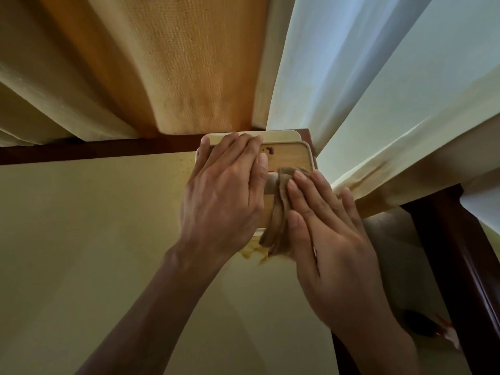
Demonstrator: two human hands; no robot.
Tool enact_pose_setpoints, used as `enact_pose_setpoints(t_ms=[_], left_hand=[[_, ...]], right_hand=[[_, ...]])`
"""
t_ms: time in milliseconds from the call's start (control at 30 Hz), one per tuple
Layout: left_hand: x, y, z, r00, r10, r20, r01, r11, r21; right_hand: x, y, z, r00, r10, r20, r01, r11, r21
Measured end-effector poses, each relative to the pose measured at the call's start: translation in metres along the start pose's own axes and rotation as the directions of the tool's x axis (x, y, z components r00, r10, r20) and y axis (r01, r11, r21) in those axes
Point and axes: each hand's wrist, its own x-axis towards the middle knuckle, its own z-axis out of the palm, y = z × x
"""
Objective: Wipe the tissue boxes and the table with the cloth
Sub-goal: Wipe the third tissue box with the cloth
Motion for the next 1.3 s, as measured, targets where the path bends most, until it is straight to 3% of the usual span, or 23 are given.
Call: enact_pose_setpoints(t_ms=[233,700,1067,1300], left_hand=[[0.001,0.0,-0.001,1.0,0.008,0.001,-0.008,1.0,0.024],[0.002,0.002,-0.001,1.0,-0.016,-0.011,0.016,1.0,-0.008],[0.003,-0.001,-0.001,1.0,-0.023,-0.005,0.022,0.999,-0.026],[0.004,0.003,-0.002,0.998,-0.055,-0.01,0.055,0.997,-0.054]], right_hand=[[0.046,0.007,0.014,0.999,0.027,0.033,-0.026,0.999,-0.024],[-0.026,-0.014,-0.005,0.997,0.078,-0.019,-0.079,0.996,-0.038],[0.045,0.004,0.009,0.997,0.063,-0.04,-0.062,0.998,0.013],[0.027,0.002,0.008,0.998,0.056,-0.03,-0.055,0.998,0.033]])
